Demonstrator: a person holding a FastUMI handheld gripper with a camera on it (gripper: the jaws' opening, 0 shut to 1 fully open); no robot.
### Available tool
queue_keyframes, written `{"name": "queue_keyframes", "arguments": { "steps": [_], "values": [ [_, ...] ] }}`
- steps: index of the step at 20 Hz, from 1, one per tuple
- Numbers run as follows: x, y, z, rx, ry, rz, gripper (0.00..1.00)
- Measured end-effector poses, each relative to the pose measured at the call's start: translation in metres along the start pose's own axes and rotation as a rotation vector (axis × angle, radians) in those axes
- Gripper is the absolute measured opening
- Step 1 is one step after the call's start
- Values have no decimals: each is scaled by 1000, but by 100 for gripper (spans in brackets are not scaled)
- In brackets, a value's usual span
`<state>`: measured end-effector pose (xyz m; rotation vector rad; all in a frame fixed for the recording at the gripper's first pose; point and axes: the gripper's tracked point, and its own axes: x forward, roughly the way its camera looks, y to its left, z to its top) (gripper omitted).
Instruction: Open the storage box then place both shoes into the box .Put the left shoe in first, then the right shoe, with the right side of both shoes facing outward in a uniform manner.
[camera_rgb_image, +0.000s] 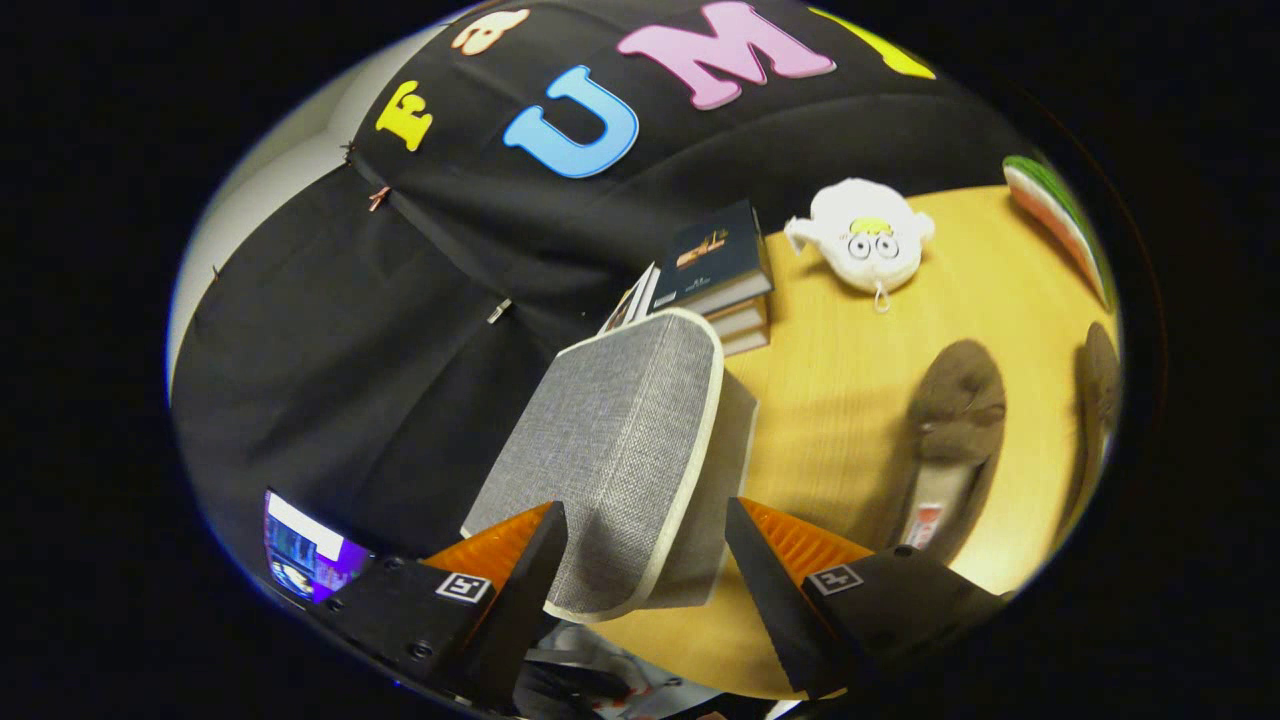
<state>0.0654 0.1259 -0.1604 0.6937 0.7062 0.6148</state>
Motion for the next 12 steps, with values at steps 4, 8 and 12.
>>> {"name": "queue_keyframes", "arguments": {
  "steps": [4, 8, 12],
  "values": [
    [21, 1, -13, 89, 83, 107, 98],
    [38, 9, -12, 225, 127, 217, 96],
    [40, 9, -17, 370, 171, 269, 79]
  ]
}}
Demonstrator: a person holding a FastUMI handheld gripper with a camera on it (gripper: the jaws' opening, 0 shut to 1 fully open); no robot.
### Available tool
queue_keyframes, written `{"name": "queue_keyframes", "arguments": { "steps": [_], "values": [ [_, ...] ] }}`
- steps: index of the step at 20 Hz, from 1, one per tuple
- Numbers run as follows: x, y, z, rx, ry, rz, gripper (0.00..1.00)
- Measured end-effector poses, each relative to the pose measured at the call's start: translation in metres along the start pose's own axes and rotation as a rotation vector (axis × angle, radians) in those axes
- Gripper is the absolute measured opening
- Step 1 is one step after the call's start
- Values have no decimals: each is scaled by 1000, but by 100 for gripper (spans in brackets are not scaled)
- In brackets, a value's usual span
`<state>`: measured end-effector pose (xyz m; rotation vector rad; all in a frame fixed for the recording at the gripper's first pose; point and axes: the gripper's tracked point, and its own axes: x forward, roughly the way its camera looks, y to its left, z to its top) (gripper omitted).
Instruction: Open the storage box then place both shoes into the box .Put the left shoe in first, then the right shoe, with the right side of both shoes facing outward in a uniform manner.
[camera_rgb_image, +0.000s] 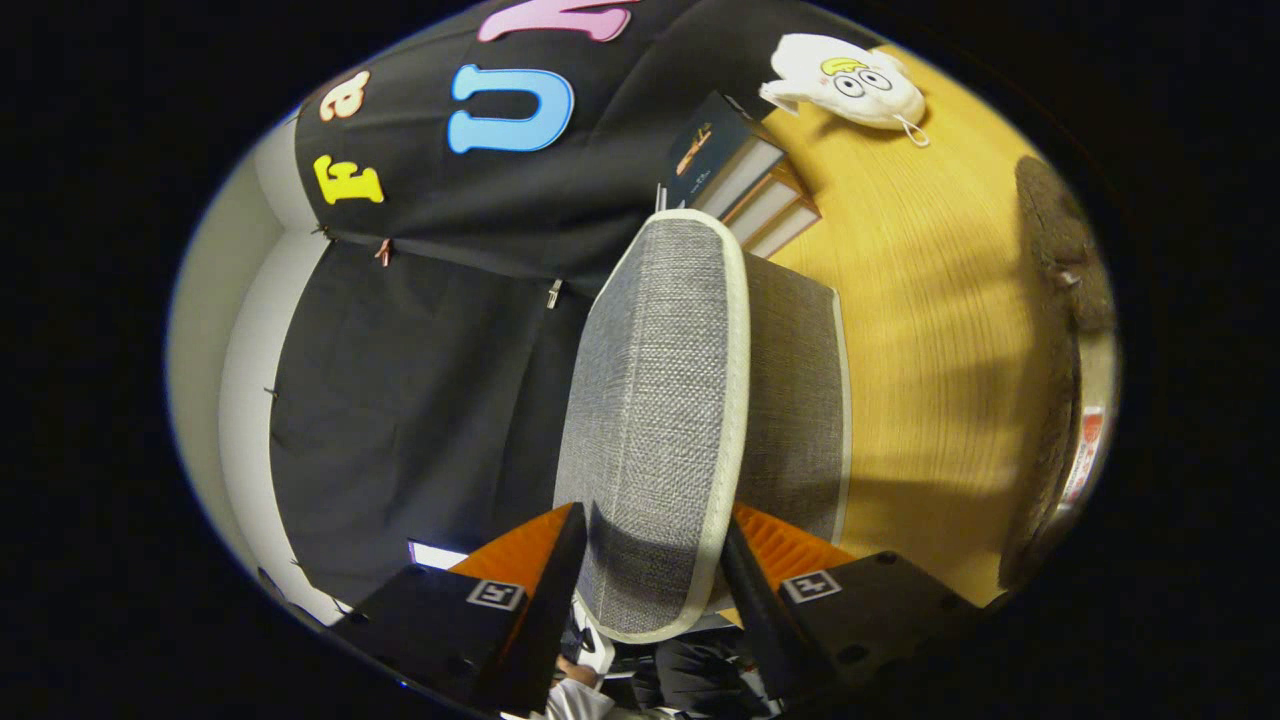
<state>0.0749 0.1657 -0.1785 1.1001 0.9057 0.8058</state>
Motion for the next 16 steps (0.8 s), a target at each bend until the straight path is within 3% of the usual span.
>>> {"name": "queue_keyframes", "arguments": {
  "steps": [5, 8, 10, 16],
  "values": [
    [-7, 4, 0, 227, 54, 68, 54],
    [-8, 11, 0, 284, 85, 74, 25],
    [-6, 17, -5, 323, 131, 90, 21],
    [-11, 29, -5, 251, 91, 80, 5]
  ]
}}
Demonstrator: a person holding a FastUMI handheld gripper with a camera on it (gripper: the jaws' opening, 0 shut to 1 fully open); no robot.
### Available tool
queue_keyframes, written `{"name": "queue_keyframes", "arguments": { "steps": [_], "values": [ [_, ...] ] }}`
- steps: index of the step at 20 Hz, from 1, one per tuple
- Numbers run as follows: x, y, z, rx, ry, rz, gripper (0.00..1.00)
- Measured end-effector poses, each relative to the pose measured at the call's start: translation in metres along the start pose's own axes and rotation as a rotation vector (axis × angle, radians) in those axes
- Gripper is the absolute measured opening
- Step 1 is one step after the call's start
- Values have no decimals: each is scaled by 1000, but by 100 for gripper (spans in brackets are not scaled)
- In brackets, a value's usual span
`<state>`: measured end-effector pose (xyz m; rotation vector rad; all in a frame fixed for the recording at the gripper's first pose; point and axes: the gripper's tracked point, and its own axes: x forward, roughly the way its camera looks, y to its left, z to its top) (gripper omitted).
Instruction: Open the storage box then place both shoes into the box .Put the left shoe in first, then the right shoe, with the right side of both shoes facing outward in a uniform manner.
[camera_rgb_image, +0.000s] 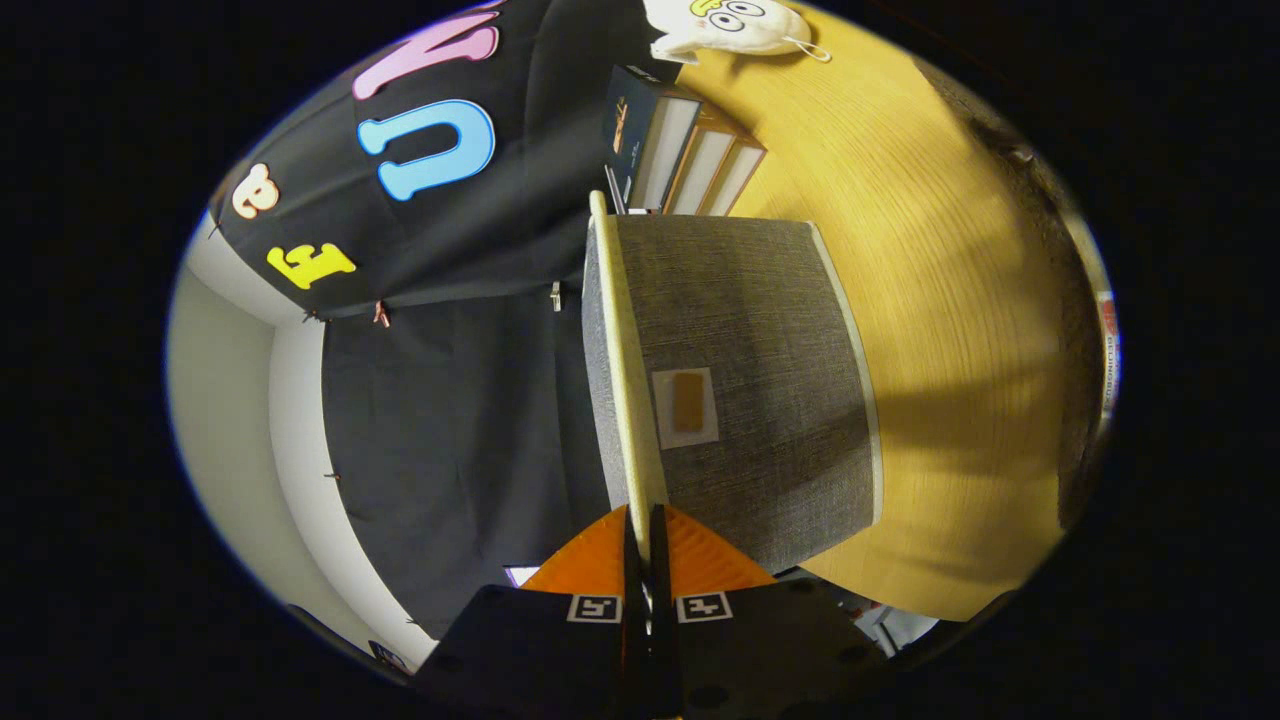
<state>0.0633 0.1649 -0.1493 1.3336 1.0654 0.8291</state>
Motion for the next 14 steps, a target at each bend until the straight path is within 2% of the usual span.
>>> {"name": "queue_keyframes", "arguments": {
  "steps": [3, 7, 11, 14],
  "values": [
    [-4, 24, -3, -31, -12, 13, 5],
    [2, 77, -9, -137, -48, 38, 5],
    [31, 130, -25, -246, -48, 61, 5],
    [63, 153, -37, -337, -62, 34, 5]
  ]
}}
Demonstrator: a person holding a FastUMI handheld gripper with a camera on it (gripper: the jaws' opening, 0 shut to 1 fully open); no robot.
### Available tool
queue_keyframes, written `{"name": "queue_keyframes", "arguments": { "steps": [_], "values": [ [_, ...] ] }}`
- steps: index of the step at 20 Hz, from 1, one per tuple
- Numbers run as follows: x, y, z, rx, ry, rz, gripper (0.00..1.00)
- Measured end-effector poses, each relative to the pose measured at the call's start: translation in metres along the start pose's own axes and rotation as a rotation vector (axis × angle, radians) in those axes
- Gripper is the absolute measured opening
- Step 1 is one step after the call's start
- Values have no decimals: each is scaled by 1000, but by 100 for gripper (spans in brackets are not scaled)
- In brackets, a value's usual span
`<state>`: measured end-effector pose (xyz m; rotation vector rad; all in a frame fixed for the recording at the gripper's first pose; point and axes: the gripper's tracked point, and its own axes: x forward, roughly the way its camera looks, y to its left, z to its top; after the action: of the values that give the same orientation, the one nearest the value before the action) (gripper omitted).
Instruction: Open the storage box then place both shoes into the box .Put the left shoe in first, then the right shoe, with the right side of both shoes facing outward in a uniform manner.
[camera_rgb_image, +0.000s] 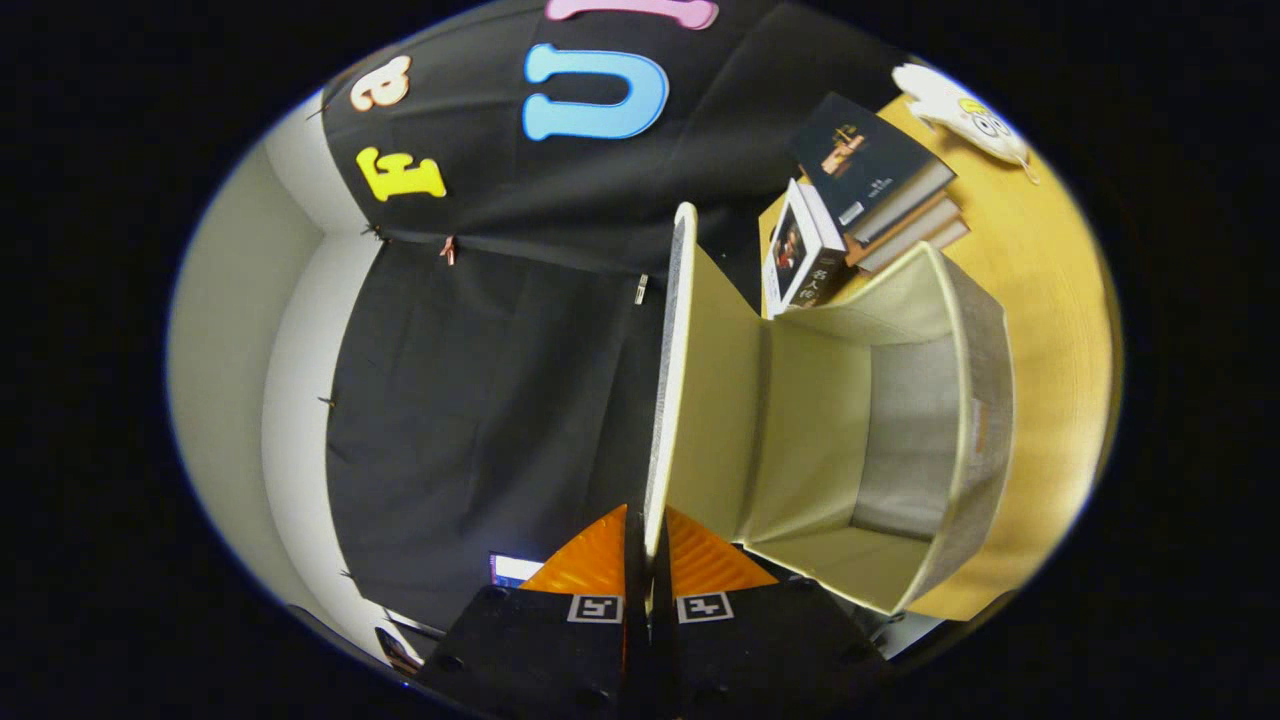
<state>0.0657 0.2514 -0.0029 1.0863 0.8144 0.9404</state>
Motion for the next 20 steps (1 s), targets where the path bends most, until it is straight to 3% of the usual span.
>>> {"name": "queue_keyframes", "arguments": {
  "steps": [8, 17, 19, 20],
  "values": [
    [112, 46, -43, -77, 60, -3, 5],
    [195, 36, -66, -128, 88, -103, 5],
    [198, 23, -58, -186, 51, -157, 13],
    [203, 13, -59, -227, 33, -180, 41]
  ]
}}
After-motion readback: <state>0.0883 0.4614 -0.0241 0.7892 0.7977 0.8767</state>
